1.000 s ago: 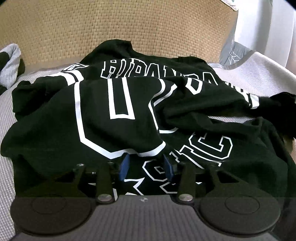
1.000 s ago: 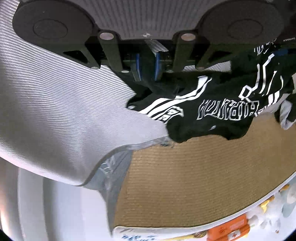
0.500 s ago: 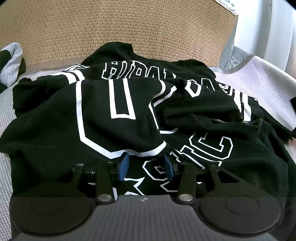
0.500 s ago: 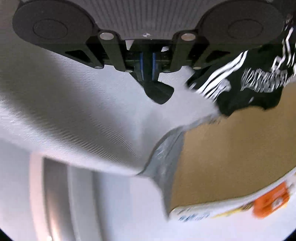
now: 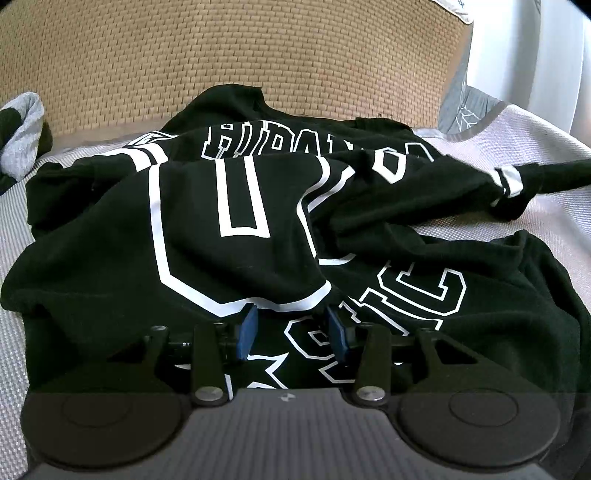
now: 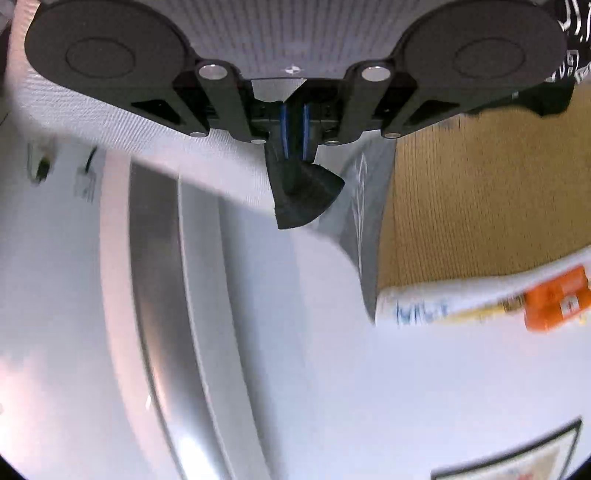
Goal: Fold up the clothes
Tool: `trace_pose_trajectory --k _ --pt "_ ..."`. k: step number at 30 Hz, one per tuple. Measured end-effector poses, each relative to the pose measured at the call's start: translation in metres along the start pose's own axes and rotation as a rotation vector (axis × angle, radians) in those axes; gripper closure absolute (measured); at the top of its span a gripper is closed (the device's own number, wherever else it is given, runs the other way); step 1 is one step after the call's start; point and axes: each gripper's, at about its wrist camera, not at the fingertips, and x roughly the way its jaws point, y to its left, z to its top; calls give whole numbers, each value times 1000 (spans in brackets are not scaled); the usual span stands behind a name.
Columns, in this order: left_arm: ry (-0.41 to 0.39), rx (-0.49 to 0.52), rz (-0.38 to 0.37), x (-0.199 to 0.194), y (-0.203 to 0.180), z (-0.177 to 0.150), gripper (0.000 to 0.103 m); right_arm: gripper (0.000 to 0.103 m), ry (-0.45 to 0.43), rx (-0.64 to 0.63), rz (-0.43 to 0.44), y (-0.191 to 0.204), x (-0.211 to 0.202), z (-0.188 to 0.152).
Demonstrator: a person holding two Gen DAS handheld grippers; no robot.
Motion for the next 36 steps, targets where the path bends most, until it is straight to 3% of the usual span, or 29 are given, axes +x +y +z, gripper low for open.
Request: trace_pose_trajectory --k 4,8,12,20,25,27,36 --pt "2 -1 -3 1 1 0 58 94 -25 4 -44 -1 -14 -21" --pt "12 -5 -5 0 1 3 58 94 110 70 -78 -23 -7 -65" --pt "22 -9 -3 0 1 5 58 94 197 182 -97 -42 0 -87" --pt "61 -9 -10 -5 3 10 58 92 235 332 -136 -49 -14 -106" --pt "80 -15 -19 -11 6 13 58 85 248 339 -187 -55 -27 -112" --pt "79 -24 -18 -13 8 15 58 85 250 322 -233 -57 -32 -112" --pt "31 -30 12 -33 14 37 57 85 233 245 -286 -59 -50 -108"
